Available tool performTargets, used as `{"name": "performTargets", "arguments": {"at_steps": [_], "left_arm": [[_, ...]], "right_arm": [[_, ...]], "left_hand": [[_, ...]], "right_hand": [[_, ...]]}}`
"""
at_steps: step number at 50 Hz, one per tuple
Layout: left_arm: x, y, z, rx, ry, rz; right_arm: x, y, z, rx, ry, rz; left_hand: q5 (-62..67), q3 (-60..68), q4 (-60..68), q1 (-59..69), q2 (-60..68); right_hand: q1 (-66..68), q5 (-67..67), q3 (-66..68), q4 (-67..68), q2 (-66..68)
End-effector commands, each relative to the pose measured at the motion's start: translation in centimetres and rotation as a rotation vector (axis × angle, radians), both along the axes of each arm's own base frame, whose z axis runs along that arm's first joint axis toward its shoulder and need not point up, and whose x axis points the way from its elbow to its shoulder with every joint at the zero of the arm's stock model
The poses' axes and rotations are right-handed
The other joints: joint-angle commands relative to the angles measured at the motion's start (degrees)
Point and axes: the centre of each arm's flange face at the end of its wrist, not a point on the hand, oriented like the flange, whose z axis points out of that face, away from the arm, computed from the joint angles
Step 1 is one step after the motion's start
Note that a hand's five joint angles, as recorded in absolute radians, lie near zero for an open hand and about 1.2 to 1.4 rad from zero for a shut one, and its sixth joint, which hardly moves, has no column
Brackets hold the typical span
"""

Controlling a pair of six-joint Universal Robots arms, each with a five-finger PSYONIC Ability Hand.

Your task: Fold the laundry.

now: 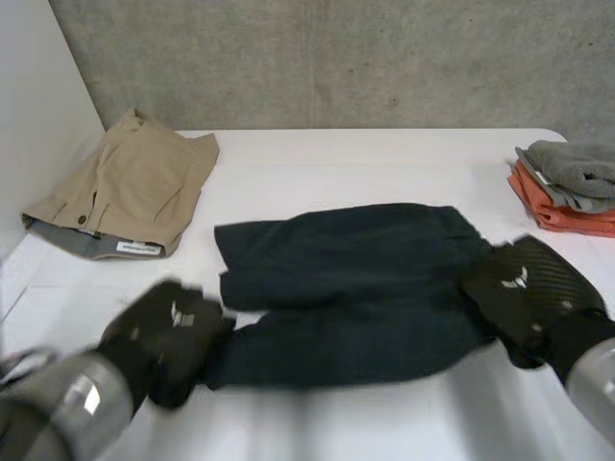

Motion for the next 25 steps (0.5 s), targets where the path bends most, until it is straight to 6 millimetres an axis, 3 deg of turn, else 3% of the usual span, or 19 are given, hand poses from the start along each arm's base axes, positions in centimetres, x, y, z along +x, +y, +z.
{"name": "performTargets", "arguments": {"at_steps": [1, 5, 8, 15, 16, 20, 25], "left_arm": [[2.2, 6.1, -0.9, 0.018, -0.137, -0.229], [2.3, 6.4, -1.9, 0.03, -0.186, -0.269], [1.6, 5.4, -2.1, 0.017, -0.178, -0.265], [-2.3, -0.6, -2.6, -0.194, -0.078, -0.199], [-3.0, -2.5, -2.8, -0.248, -0.063, -0.16], [-4.4, -6.9, -3.2, -0.36, -0.027, -0.066], [-6.3, -10.1, -3.7, -0.418, 0.005, -0.041]], "right_arm": [[-2.3, 1.5, -1.2, 0.209, 0.268, 0.07], [-1.9, 0.7, -0.9, 0.171, 0.219, 0.102], [-1.4, 0.0, -1.3, 0.172, 0.173, 0.125], [0.2, -3.3, -3.5, 0.208, 0.06, 0.097], [0.5, -3.8, -3.7, 0.204, 0.049, 0.095], [1.3, -6.2, -4.4, 0.164, 0.01, 0.058], [1.6, -9.7, -5.2, 0.099, 0.003, -0.023]], "left_hand": [[13.03, 11.66, 11.17, 14.67, 11.47], [13.03, 11.66, 11.17, 14.67, 11.47], [13.03, 11.66, 11.17, 14.67, 11.47], [13.03, 11.66, 11.17, 14.67, 11.47], [13.03, 11.66, 11.17, 14.67, 11.47], [13.03, 11.66, 11.17, 14.67, 11.47], [13.03, 11.66, 11.17, 14.67, 11.47]], "right_hand": [[15.92, 12.05, 12.68, 11.62, 12.56], [15.92, 12.05, 12.68, 11.62, 12.56], [15.92, 12.05, 12.68, 11.62, 12.56], [15.92, 12.05, 12.68, 11.62, 12.56], [15.92, 12.05, 12.68, 11.62, 12.56], [15.92, 12.05, 12.68, 11.62, 12.56], [15.92, 12.05, 12.68, 11.62, 12.56]]}}
